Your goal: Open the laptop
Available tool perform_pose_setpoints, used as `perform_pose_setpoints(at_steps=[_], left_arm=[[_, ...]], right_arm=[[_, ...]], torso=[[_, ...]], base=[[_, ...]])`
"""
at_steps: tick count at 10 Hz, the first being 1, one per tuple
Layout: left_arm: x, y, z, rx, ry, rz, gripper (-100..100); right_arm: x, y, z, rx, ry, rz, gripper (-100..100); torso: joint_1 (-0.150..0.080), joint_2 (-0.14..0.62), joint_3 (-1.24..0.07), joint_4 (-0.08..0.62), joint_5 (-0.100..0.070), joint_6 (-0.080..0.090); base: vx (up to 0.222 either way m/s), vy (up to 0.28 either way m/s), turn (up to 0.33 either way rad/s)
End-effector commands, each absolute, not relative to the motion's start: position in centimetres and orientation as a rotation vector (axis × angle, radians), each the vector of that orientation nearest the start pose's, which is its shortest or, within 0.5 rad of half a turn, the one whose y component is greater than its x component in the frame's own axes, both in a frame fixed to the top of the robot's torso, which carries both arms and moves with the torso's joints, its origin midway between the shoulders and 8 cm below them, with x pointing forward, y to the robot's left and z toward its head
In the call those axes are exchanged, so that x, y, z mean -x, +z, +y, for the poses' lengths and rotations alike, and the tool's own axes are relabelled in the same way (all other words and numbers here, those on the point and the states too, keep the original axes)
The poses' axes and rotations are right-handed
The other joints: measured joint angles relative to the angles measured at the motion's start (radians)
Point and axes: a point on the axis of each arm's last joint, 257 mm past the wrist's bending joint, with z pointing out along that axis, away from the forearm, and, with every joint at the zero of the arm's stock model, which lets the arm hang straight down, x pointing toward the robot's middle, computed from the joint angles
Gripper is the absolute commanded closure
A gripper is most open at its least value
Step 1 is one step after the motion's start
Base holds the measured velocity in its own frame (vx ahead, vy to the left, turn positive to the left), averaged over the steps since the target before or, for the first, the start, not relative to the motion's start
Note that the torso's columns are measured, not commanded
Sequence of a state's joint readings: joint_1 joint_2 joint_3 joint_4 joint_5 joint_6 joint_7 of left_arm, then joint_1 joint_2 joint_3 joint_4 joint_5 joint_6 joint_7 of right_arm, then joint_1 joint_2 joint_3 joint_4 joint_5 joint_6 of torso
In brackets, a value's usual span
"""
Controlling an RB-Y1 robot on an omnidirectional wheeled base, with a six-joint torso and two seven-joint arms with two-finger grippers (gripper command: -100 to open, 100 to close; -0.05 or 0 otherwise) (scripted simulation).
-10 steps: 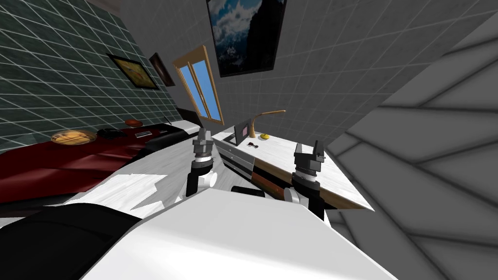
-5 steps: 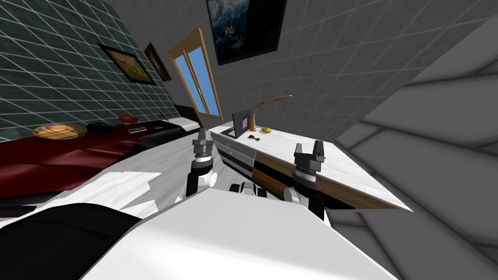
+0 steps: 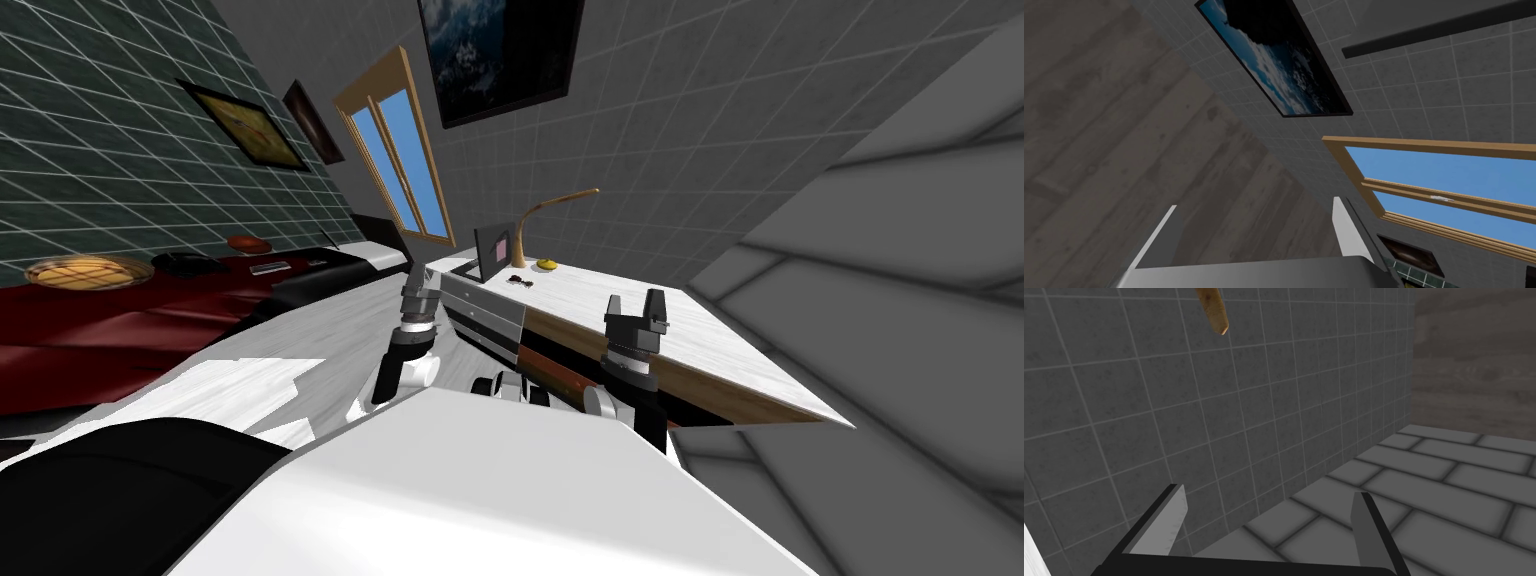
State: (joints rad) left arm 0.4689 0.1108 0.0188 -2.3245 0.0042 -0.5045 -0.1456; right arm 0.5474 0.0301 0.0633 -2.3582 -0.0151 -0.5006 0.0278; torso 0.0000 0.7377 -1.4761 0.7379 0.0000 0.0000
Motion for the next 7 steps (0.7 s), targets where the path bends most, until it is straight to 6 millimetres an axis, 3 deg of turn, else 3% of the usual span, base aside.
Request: perform_pose_setpoints(at_steps=[1,7], left_arm=[[-34.4,4.8,26.4,0.454,-1.177,0.746,-100],[-36.1,3.1,26.6,0.488,-1.148,0.909,-100]], right_arm=[[-32.7,4.4,-26.7,-0.658,1.338,0.557,0],[-32.7,4.4,-26.7,-0.658,1.338,0.557,0]], torso=[[0.0,0.0,0.0,0.0,0.0,0.0],[0.0,0.0,0.0,0.0,0.0,0.0]], base=[[0.019,0.004,-0.063],[0.025,0.011,-0.084]])
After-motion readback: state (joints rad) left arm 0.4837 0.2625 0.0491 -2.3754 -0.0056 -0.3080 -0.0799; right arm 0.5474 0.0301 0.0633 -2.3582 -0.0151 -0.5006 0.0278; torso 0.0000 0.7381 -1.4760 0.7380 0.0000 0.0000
